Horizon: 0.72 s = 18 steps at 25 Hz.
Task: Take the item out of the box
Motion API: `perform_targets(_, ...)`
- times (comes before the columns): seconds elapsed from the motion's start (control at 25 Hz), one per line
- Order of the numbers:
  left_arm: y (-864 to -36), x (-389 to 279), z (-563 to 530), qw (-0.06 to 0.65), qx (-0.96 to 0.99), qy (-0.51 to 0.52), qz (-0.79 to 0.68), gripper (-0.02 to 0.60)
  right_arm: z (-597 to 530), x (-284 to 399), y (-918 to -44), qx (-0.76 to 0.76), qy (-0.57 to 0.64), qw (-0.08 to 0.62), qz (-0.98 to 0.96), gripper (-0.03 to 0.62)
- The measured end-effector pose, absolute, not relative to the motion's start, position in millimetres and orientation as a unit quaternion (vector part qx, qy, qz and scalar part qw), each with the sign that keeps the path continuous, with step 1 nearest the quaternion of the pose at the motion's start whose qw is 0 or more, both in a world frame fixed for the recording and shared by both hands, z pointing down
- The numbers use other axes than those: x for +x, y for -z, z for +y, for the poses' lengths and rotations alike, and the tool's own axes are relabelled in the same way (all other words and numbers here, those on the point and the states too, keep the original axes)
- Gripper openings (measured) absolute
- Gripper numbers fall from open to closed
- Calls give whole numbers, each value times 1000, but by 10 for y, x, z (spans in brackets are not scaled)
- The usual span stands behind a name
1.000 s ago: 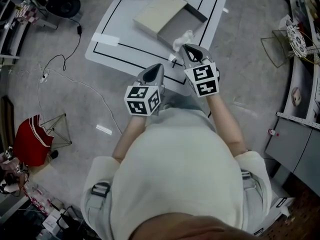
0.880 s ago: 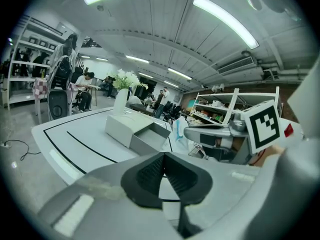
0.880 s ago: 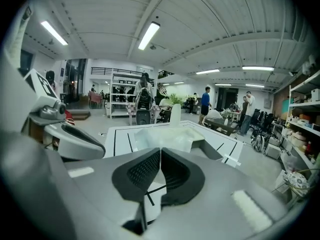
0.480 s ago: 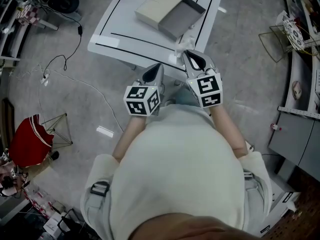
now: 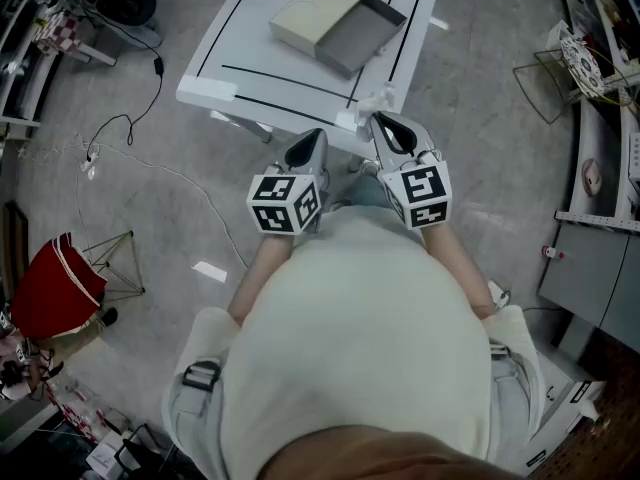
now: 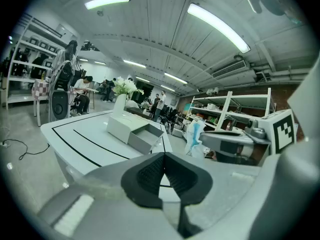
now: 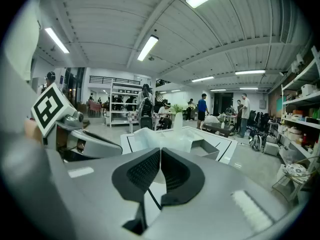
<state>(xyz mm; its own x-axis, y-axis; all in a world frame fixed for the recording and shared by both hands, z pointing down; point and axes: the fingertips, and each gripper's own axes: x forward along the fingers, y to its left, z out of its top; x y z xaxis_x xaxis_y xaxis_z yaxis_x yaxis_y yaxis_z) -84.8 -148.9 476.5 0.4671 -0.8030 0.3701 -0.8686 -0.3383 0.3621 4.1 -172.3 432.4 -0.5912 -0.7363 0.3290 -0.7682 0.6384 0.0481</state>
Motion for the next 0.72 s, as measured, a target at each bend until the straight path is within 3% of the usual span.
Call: perform_targets(0.72,-4750,-894,-1630,265,810,-59,-520,0,-1859,13,-4305,419,-48,152,-894,5)
